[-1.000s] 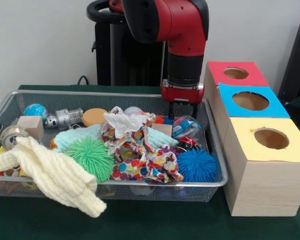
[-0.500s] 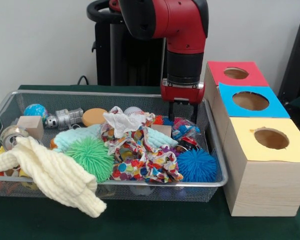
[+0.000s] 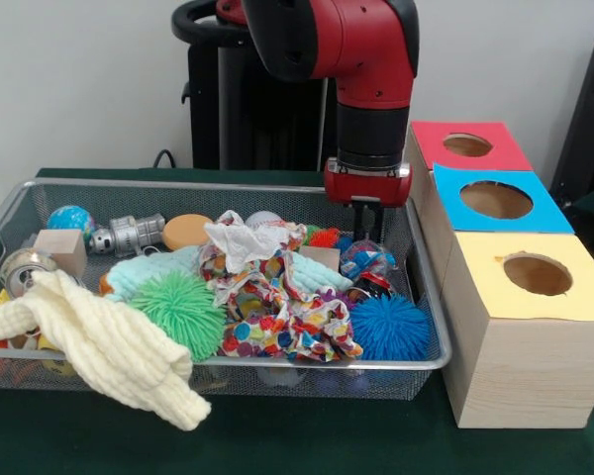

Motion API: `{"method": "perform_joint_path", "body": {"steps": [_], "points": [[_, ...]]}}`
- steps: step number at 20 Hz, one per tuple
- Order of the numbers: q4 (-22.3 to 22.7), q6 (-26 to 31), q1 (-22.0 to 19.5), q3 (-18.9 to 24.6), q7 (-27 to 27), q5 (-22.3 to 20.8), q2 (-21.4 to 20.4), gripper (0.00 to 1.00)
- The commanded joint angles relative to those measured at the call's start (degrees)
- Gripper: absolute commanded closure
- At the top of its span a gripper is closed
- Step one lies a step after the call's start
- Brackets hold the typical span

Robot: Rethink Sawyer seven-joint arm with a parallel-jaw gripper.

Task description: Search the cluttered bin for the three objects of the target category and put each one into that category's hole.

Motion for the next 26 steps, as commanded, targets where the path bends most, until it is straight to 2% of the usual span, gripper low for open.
{"method": "perform_joint_path", "body": {"steps": [1, 11, 14, 15, 26], "points": [[-7.85, 3.77, 1.53, 1.77, -1.56, 0.72, 0.78, 1.00], [-5.78, 0.91, 0.37, 2.35, -0.93, 0.61, 0.04, 1.00], [-6.11, 2.48, 0.88, 2.16, -1.68, 0.54, -0.19, 1.00], [-6.48, 0.88, 2.02, 0.73, -0.24, 0.33, -0.07, 0.00], [-5.20, 3.83, 0.31, 2.73, -2.34, 1.18, -1.16, 0.00]]}}
